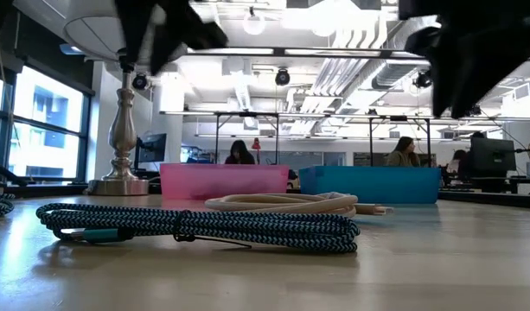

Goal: Pick & Place USB Port
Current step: Put the top brown HDMI cable into the blue bin

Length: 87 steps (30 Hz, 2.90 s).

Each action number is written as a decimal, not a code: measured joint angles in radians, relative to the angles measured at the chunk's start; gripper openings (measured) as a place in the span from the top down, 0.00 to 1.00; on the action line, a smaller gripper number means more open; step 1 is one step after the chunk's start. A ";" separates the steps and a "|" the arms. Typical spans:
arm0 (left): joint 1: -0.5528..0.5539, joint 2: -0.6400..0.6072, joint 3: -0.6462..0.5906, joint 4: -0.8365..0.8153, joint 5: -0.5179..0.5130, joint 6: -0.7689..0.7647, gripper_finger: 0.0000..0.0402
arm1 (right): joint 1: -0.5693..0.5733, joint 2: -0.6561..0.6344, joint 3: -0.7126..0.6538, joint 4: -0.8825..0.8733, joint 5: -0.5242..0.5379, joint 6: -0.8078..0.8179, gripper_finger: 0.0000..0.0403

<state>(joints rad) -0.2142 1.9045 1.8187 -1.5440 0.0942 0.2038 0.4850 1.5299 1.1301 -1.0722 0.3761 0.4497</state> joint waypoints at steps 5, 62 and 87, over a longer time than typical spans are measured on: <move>-0.158 0.000 0.000 0.000 -0.086 -0.127 0.70 | 0.000 0.000 0.000 -0.161 -0.084 0.062 0.66; 0.049 0.009 -0.348 0.884 -0.229 -0.237 0.90 | 0.484 -1.228 -0.408 0.036 0.176 0.068 0.66; 0.096 0.039 -0.347 0.888 -0.119 -0.212 0.55 | 0.484 -1.228 -0.455 0.175 0.114 -0.009 0.66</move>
<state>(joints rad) -0.1177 1.9437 1.4715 -0.6561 -0.0251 -0.0083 0.9691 0.3017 0.6754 -0.8972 0.4897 0.4411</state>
